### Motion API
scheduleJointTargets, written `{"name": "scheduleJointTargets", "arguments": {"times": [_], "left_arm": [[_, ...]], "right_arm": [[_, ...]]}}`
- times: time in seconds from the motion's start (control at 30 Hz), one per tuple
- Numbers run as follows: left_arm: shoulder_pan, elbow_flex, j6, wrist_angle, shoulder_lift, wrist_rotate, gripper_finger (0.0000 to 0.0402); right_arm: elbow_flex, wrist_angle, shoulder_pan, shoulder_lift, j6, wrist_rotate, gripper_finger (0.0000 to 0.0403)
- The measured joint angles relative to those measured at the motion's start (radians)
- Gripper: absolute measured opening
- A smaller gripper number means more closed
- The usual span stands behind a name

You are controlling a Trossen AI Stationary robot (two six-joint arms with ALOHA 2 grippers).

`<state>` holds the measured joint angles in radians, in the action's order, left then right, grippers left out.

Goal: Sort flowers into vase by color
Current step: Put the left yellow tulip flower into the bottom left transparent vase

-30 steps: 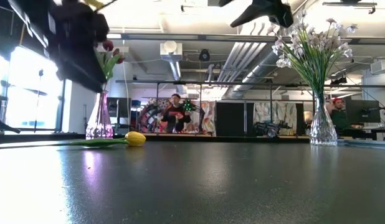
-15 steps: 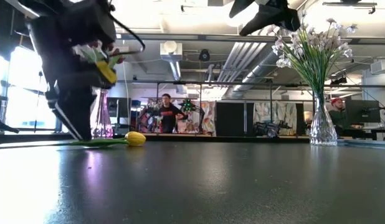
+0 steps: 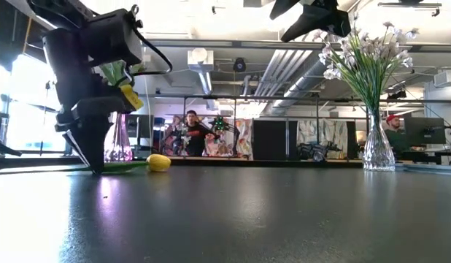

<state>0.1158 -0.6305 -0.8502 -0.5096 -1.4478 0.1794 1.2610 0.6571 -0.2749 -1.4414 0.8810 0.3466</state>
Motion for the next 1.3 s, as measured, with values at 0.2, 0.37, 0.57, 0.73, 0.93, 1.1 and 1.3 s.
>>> {"name": "scheduleJointTargets", "arguments": {"times": [0.2,0.37,0.57,0.73,0.93,1.1,1.3], "left_arm": [[0.001,-0.03,0.036,0.002,0.13,-0.031,0.0008],[0.003,-0.111,0.125,0.004,0.267,-0.029,0.0003],[0.048,-0.221,0.331,0.004,0.453,-0.103,0.0001],[0.127,-0.293,0.463,0.007,0.633,-0.095,0.0001],[0.218,-0.298,0.603,0.012,0.853,-0.043,0.0],[0.285,-0.282,0.601,0.01,0.984,-0.118,0.0],[0.342,-0.283,0.51,0.076,1.021,-0.379,0.0]], "right_arm": [[0.0,0.0,0.0,0.0,-0.002,0.001,0.0188],[0.0,-0.002,0.0,0.0,-0.008,0.019,0.0188],[0.0,-0.001,-0.001,0.0,-0.002,0.019,0.0188],[0.0,0.014,-0.007,0.0,0.02,0.023,0.0188],[0.0,0.015,-0.007,0.0,0.045,0.043,0.0188],[0.0,0.017,-0.007,0.0,0.085,0.044,0.0188],[0.0,0.019,-0.007,0.0,0.137,0.046,0.0188]]}}
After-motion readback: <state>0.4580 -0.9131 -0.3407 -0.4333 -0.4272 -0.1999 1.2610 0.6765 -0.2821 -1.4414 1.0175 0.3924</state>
